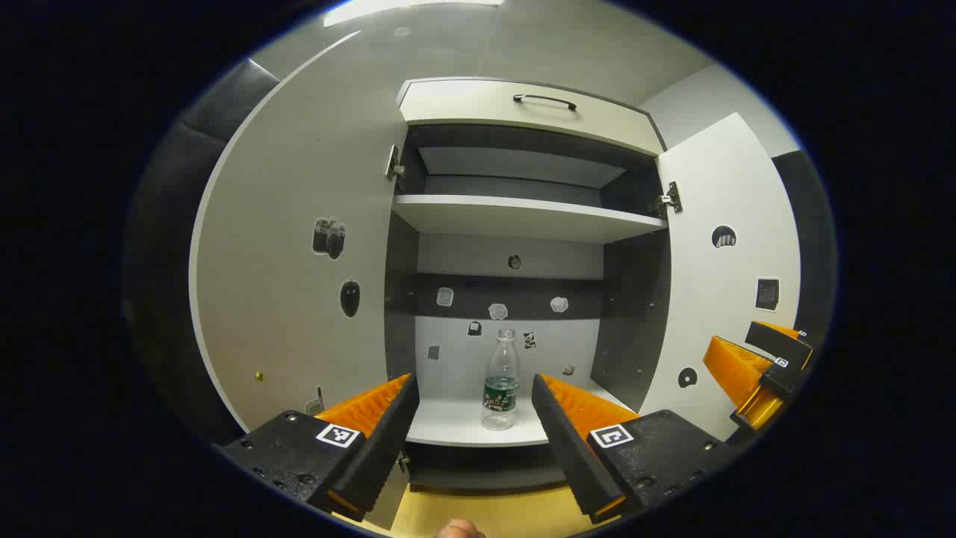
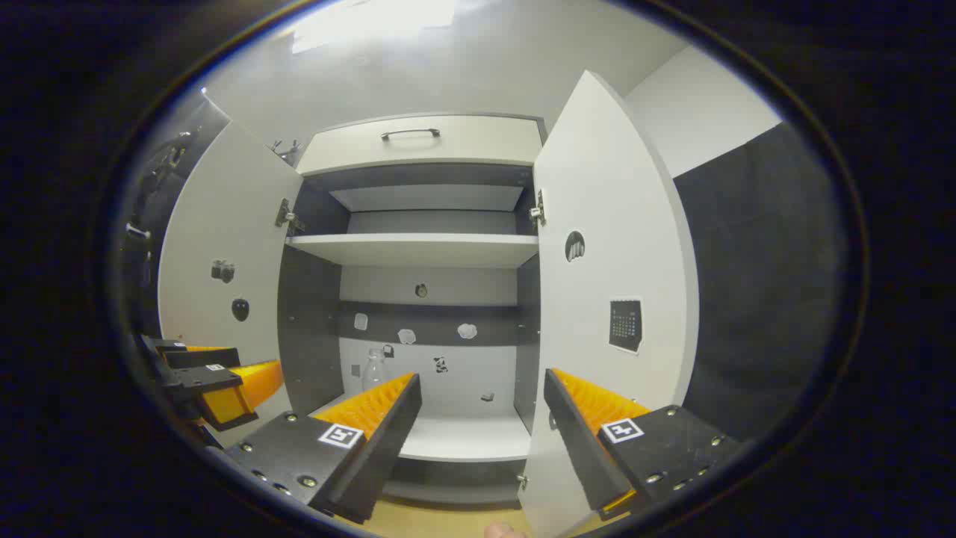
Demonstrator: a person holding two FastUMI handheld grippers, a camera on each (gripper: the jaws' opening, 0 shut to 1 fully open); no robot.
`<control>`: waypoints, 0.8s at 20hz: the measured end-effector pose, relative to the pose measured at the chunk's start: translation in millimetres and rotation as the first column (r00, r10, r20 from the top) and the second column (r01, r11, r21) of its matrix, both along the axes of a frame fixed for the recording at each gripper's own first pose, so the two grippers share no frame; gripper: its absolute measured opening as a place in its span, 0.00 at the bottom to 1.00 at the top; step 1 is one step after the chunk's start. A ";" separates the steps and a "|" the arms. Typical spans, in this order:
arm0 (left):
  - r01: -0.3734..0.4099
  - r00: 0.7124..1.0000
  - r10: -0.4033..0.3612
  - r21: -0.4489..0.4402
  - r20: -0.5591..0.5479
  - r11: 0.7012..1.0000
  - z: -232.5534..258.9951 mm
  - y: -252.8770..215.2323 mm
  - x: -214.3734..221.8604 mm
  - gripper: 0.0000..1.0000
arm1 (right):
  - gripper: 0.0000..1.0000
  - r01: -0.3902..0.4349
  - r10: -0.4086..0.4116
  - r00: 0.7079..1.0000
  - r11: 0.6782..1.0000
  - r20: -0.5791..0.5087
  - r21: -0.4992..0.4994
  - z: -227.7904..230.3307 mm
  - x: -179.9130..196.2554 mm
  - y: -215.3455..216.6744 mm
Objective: Grasp the bottle in the cabinet with the left hand and place it on the coaster, then close the right door with the right hand and the left door with the left hand.
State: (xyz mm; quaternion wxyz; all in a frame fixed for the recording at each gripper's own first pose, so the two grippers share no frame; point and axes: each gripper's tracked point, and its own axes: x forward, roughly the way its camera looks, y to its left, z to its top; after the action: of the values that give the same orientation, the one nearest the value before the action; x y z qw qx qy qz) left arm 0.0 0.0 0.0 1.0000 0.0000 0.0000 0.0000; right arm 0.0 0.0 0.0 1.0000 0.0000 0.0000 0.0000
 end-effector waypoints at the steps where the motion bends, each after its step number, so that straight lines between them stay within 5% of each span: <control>1: 0.003 1.000 -0.003 -0.002 -0.005 1.000 -1.3 -1.9 1.8 0.96 | 1.00 -0.003 0.003 1.000 1.000 0.000 0.004 0.3 1.8 0.3; 16: 0.074 0.996 -0.075 -0.017 -0.046 0.997 -16.3 -20.0 47.7 0.96 | 1.00 0.009 -0.009 1.000 1.000 -0.020 -0.014 -12.3 5.9 -4.1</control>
State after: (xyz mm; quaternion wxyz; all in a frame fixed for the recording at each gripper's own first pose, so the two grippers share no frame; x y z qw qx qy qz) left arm 47.7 -20.0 -16.3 0.9990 -0.0078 0.0234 -0.0372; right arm 5.9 -4.1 -12.3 0.9999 -0.0067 0.0099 -0.0044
